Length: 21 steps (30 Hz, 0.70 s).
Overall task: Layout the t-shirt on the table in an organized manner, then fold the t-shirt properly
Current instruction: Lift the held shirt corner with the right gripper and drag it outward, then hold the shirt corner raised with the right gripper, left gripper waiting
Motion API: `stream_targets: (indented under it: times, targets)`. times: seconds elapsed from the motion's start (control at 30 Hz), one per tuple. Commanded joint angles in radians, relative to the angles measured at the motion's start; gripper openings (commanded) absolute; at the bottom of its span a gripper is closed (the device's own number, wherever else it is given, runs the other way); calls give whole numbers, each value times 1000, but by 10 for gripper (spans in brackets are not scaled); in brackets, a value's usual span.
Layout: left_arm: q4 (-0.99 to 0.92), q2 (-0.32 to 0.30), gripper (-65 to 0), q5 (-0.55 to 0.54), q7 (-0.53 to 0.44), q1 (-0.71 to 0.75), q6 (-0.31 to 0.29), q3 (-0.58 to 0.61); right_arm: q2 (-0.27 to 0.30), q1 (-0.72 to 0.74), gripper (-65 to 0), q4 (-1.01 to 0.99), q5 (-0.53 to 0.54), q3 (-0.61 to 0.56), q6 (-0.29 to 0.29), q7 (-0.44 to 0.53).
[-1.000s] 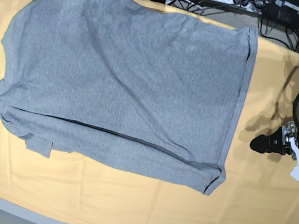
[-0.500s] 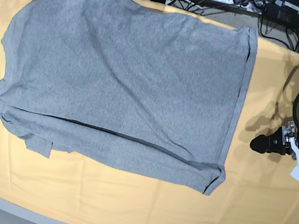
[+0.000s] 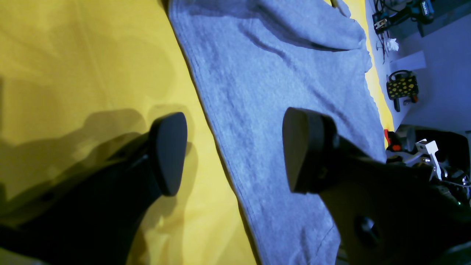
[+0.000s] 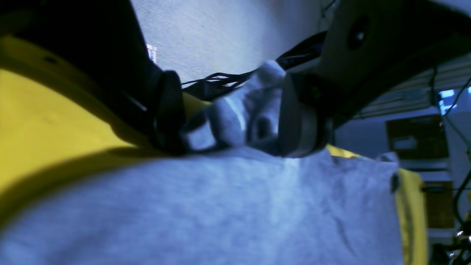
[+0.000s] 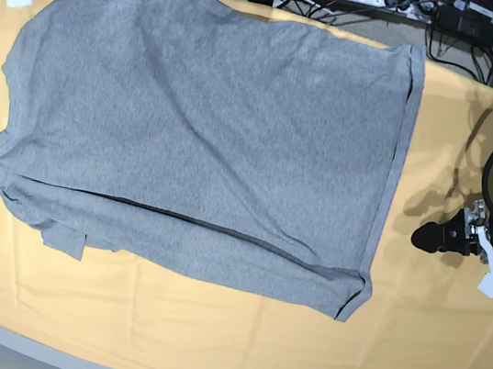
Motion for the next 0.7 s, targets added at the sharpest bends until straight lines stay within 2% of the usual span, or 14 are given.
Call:
stream_targets:
  times: [0.0,0.1,0.3,0.37,0.5,0.67]
  targets:
    - [16,-21,-234,-25,-11,-28,-5,-9,12,-8,-298,14,17,-9,5,2]
    - [16,-21,-234,-25,-11,-28,-5,-9,12,-7,-378,14,-12,-40,5,2]
    - [16,-21,-234,-25,-11,-28,-5,-9,40,-8,-382,14,-28,-41,5,2]
    - [16,-22,-234,-25,-11,-28,-5,-9,60,-8,-369,14,3,-41,5,2]
    - [16,-22,-234,-25,-11,-28,-5,-9,91,-8,-278,14,17,-40,5,2]
    - [16,-21,-234,-25,-11,-28,-5,-9,95,-8,-274,14,17,-41,5,2]
